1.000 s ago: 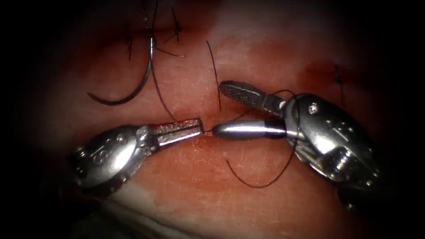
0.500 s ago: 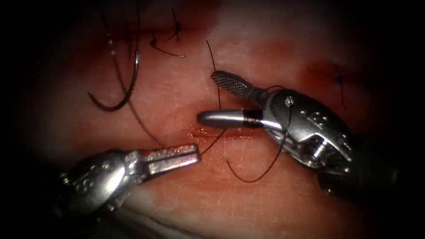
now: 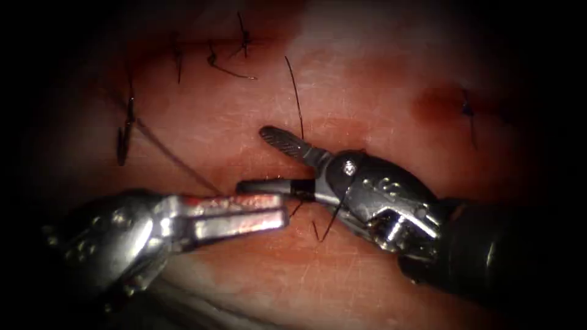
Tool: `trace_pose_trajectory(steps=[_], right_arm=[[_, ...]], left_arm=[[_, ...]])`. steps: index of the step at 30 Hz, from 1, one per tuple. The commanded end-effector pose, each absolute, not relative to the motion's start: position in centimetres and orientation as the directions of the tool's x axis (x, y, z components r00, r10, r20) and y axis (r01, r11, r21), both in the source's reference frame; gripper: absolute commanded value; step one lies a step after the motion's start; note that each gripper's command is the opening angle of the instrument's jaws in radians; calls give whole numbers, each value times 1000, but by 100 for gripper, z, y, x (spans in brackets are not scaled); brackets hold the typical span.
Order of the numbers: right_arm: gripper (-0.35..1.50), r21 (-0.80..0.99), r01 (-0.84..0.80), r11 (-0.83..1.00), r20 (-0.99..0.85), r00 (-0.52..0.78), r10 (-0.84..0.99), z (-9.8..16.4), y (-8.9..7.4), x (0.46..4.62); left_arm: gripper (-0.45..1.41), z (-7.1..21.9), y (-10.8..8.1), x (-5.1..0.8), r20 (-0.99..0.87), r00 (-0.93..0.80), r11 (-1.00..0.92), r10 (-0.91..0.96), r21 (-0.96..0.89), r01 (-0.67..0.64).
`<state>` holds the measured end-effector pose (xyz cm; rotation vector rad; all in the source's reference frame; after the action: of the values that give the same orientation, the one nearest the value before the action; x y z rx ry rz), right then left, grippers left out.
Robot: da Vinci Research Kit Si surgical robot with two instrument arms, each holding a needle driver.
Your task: Wound Closure
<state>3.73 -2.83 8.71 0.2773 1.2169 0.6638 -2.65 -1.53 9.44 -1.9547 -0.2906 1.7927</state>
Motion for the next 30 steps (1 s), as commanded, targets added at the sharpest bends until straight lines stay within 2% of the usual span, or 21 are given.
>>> trace_pose_trajectory(steps=[1,12,24,30], right_arm=[[99,541,-296,787,-772,197,605,878,-296,384],[88,561,-199,804,-774,218,594,868,-310,394],[88,566,-116,816,-789,212,577,859,-317,395],[77,571,-62,819,-799,189,571,852,-320,398]], left_arm=[[-45,948,-144,-270,-880,125,-866,458,-474,-158],[-45,981,-117,-275,-890,123,-876,439,-454,-164],[-45,1050,-118,-265,-890,80,-876,450,-457,-155],[-45,1074,-122,-263,-894,66,-881,443,-448,-151]])
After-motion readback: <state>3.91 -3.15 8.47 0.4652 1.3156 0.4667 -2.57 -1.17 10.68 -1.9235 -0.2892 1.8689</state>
